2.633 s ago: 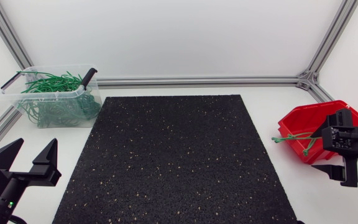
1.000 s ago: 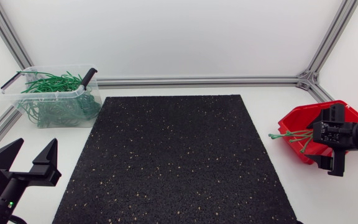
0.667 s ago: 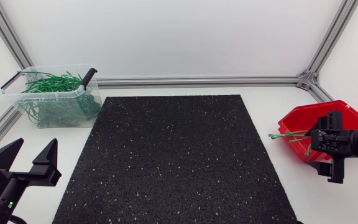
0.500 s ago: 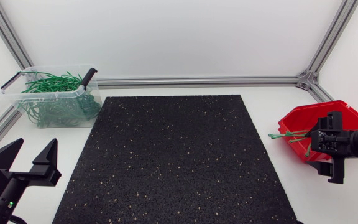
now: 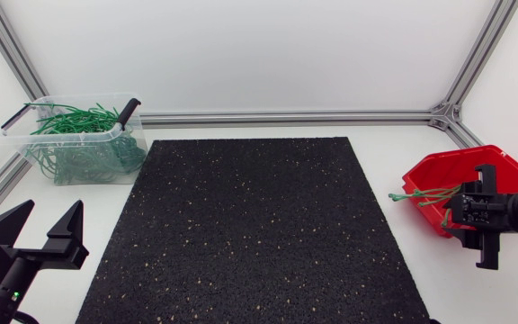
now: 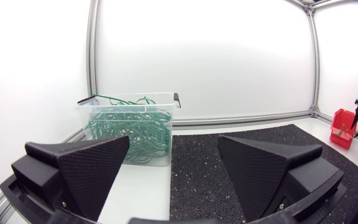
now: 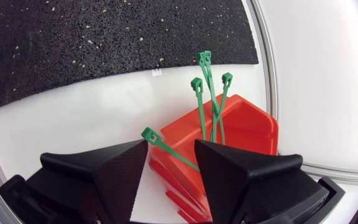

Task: Take a green cable tie from the red box, thread the tail through the head to close it, then place it in the transparent bin on the left.

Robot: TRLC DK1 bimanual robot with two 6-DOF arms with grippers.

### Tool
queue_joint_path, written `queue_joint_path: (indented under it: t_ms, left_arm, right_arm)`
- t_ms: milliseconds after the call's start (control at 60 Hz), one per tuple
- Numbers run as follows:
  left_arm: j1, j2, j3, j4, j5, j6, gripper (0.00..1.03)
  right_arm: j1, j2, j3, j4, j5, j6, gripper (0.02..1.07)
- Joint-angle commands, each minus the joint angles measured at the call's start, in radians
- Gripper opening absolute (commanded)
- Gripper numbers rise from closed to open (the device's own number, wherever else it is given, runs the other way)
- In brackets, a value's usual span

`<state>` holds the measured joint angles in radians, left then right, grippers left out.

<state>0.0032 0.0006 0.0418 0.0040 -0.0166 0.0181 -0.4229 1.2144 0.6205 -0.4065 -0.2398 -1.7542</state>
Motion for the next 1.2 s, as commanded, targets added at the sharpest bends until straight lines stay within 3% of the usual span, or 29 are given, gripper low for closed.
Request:
queue_joint_path:
  t_ms: [0, 100, 650, 717, 967, 1000, 1183]
  left_arm:
    - [-0.006, 0.006, -0.037, -0.027, -0.003, -0.026, 0.99]
    - [-0.005, 0.004, -0.039, -0.027, -0.003, -0.026, 0.99]
    - [-0.006, 0.002, -0.037, -0.027, -0.003, -0.026, 0.99]
    - [-0.006, 0.002, -0.037, -0.029, -0.003, -0.026, 0.99]
    - [-0.008, 0.002, -0.037, -0.029, -0.003, -0.026, 0.99]
    - [-0.009, 0.002, -0.037, -0.029, -0.003, -0.026, 0.99]
    - [-0.009, 0.002, -0.037, -0.029, -0.003, -0.026, 0.99]
  right_arm:
    - [-0.007, -0.004, -0.028, 0.009, -0.01, -0.025, 0.5]
    - [-0.004, -0.003, -0.028, 0.009, -0.018, -0.024, 0.38]
    - [-0.01, 0.051, -0.044, 0.08, 0.01, -0.024, 0.29]
    - [-0.008, 0.054, -0.045, 0.087, 0.01, -0.022, 0.21]
    - [-0.007, 0.048, -0.036, 0.083, 0.008, -0.018, 0.13]
    - [-0.002, 0.045, -0.031, 0.075, 0.01, -0.016, 0.07]
    - [0.003, 0.01, -0.013, 0.044, 0.01, -0.004, 0.08]
